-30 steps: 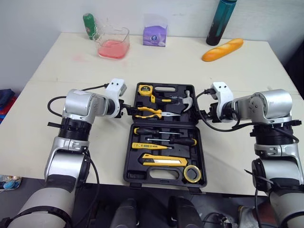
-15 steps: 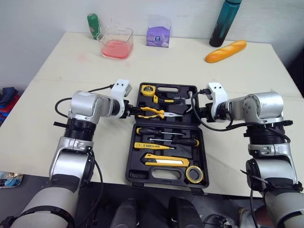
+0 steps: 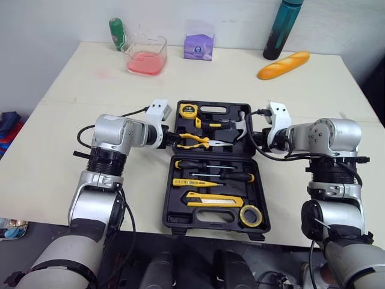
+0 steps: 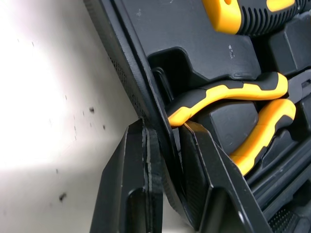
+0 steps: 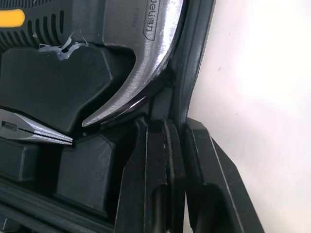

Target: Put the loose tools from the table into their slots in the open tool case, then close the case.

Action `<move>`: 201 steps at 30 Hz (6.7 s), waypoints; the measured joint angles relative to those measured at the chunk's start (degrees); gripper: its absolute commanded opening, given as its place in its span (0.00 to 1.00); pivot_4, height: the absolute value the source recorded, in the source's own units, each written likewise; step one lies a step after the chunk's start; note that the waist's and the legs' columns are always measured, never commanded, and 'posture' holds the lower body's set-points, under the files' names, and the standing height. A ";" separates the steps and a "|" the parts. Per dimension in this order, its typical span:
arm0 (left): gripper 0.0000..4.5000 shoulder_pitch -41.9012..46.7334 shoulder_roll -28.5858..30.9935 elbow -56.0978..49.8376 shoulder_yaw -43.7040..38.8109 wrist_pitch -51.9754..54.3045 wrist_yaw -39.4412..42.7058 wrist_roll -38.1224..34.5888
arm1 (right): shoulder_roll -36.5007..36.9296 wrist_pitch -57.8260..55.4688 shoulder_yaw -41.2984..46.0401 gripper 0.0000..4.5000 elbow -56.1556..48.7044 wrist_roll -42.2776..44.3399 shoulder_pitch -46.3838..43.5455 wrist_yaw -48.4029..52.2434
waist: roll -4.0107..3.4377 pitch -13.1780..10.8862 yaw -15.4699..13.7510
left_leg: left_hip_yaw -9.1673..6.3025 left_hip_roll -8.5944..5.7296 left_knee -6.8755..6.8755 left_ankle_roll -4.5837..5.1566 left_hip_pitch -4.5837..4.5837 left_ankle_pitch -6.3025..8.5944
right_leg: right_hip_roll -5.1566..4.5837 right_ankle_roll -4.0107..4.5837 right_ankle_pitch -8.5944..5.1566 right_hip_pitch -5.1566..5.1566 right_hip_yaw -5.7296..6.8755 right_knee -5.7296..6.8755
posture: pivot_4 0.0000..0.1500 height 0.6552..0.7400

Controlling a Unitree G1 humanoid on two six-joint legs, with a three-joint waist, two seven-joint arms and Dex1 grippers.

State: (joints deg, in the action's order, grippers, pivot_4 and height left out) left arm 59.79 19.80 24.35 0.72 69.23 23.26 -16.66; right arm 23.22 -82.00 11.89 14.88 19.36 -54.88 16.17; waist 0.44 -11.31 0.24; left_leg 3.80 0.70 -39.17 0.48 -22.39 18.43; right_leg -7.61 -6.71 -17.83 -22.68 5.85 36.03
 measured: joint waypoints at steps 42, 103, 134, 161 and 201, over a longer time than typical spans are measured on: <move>0.50 -32.99 8.87 -5.57 1.44 -82.99 4.89 14.02 | 14.72 128.37 -19.66 0.28 10.60 -31.45 35.14 1.82 | 0.20 0.13 1.31 | 0.35 0.34 0.37 0.07 1.00 -0.08 | -0.04 0.09 0.20 0.49 -0.19 -0.12 | 1.00 1.00; 0.01 -3.08 0.12 34.46 3.20 -72.71 21.31 15.15 | 23.24 65.90 -11.40 0.00 -37.87 3.95 67.08 43.70 | 0.27 -0.05 -1.71 | 0.01 0.12 0.08 0.25 0.96 0.32 | -0.04 -0.04 0.28 0.97 0.20 -0.62 | 1.00 1.00; 0.01 -30.29 10.15 -7.85 -1.60 -61.50 32.99 7.46 | 21.41 73.44 -8.15 0.00 -25.50 -1.83 59.52 38.12 | 0.29 -0.03 -1.60 | -0.03 0.22 0.05 0.36 1.10 0.32 | -0.19 -0.11 0.32 1.15 0.12 -0.60 | 1.00 1.00; 0.01 -16.33 1.98 10.53 4.85 -66.10 28.23 12.61 | 21.12 70.88 -3.42 0.00 -25.42 -5.38 59.46 31.35 | 0.33 -0.01 -1.05 | 0.08 0.16 0.06 0.50 0.97 0.35 | -0.11 -0.34 0.47 1.14 0.11 -0.93 | 1.00 1.00; 0.01 -0.27 -16.42 1.84 21.49 -47.56 23.90 11.16 | 11.82 72.70 6.57 0.00 -31.46 1.49 72.42 27.66 | 0.11 -0.04 -1.56 | 0.13 0.11 0.11 0.53 0.94 0.35 | 0.00 -0.35 0.48 1.05 -0.06 -1.18 | 1.00 1.00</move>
State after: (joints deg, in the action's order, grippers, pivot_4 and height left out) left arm 59.52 3.37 26.19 22.21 21.66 47.16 -5.49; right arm 35.04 -9.30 18.46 -16.57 20.85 17.54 43.84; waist 0.55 -11.35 -1.32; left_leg 3.92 0.81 -39.05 1.00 -21.45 18.77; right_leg -7.61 -7.06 -17.35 -21.62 5.80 34.85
